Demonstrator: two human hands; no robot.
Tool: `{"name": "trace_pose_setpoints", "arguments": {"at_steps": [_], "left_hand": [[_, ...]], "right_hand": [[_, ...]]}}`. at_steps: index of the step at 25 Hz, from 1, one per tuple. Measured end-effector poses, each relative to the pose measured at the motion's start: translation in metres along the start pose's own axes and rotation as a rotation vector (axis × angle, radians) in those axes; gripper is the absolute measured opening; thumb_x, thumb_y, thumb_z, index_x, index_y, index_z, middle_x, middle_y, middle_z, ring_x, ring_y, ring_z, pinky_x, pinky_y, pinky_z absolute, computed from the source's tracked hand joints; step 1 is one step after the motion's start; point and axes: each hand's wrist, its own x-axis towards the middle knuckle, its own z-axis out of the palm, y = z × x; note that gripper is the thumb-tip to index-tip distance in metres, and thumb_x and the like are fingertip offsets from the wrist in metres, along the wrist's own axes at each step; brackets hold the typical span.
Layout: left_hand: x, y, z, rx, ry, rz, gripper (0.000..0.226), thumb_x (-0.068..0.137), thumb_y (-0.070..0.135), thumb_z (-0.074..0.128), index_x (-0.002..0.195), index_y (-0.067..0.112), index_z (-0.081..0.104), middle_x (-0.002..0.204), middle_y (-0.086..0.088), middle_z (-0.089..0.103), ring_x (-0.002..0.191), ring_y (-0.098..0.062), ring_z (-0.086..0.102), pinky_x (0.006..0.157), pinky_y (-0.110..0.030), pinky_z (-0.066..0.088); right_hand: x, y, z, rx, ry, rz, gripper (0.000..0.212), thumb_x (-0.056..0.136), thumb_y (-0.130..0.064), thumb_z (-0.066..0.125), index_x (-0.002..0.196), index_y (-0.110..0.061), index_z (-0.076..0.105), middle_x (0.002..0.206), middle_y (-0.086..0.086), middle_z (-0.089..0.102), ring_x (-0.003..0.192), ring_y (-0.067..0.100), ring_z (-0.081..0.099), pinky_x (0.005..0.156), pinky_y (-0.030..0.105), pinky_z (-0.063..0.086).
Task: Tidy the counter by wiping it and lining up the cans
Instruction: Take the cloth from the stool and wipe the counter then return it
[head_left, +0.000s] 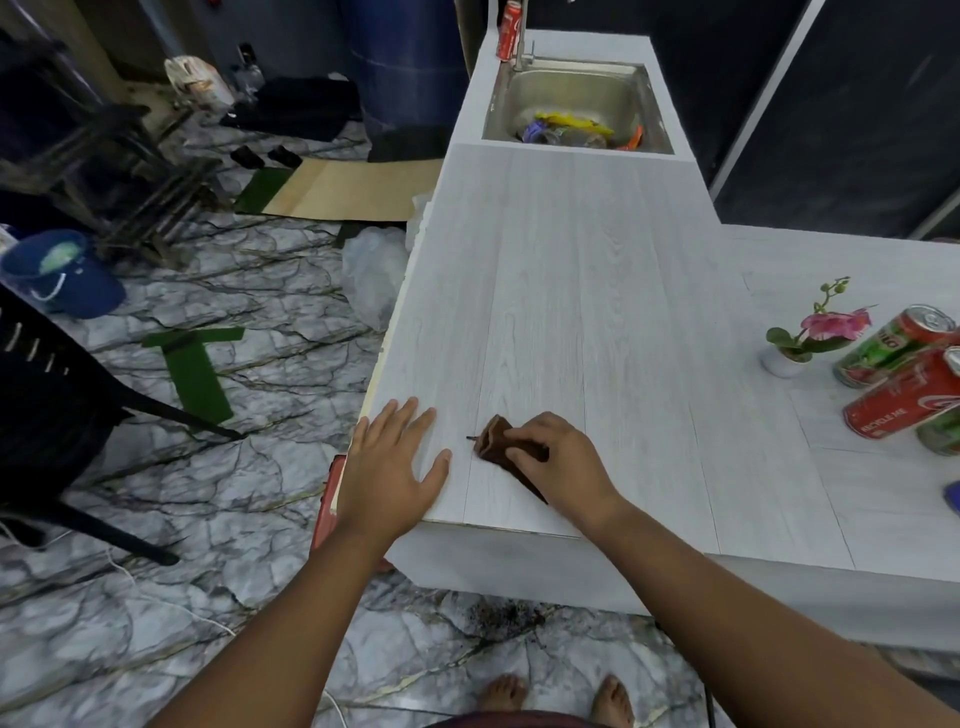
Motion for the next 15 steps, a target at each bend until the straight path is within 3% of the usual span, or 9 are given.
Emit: {"name": "trace_pose_setpoints", "arguments": {"at_steps": [6,9,12,15], "left_hand": [[0.000,0.002,-0.002,-0.001,0.000,0.005,0.063,0.104,0.061,0.050,0.159,0.031,0.050,0.172,0.005,0.038,0.164,-0.019,0.025,0.134,-0.051,0.016],[0.000,0.003,-0.003,-0.004,0.001,0.004,0.063,0.104,0.061,0.050,0.159,0.032,0.050,0.172,0.005,0.038,0.164,-0.019,0.025,0.134,-0.052,0.017],[0.000,0.003,-0.004,0.000,0.000,0.003,0.064,0.103,0.062,0.049,0.159,0.031,0.050,0.172,0.004,0.039,0.164,-0.019,0.025,0.134,-0.051,0.017],[0.000,0.005,-0.005,0.005,-0.006,-0.003,0.063,0.104,0.062,0.050,0.159,0.031,0.050,0.172,0.005,0.038,0.164,-0.019,0.024,0.134,-0.051,0.017]], "right_hand": [[-0.049,-0.007,0.011,-0.027,-0.082,-0.088,0.027,0.100,-0.019,0.076,0.126,-0.018,0.080,0.107,-0.005,0.069,0.101,0.010,0.065,0.094,0.020,0.052],[-0.072,-0.009,0.014,0.074,-0.128,-0.057,0.024,0.098,-0.018,0.078,0.121,-0.021,0.083,0.105,-0.008,0.071,0.099,0.005,0.068,0.091,0.018,0.052],[-0.060,-0.015,0.008,0.234,-0.015,0.063,0.019,0.095,-0.019,0.082,0.112,-0.028,0.084,0.102,-0.015,0.073,0.100,0.003,0.069,0.088,0.013,0.051],[-0.016,-0.012,-0.013,0.236,0.118,0.128,0.017,0.092,-0.024,0.084,0.108,-0.030,0.083,0.102,-0.018,0.075,0.097,-0.001,0.068,0.085,0.010,0.050]]}}
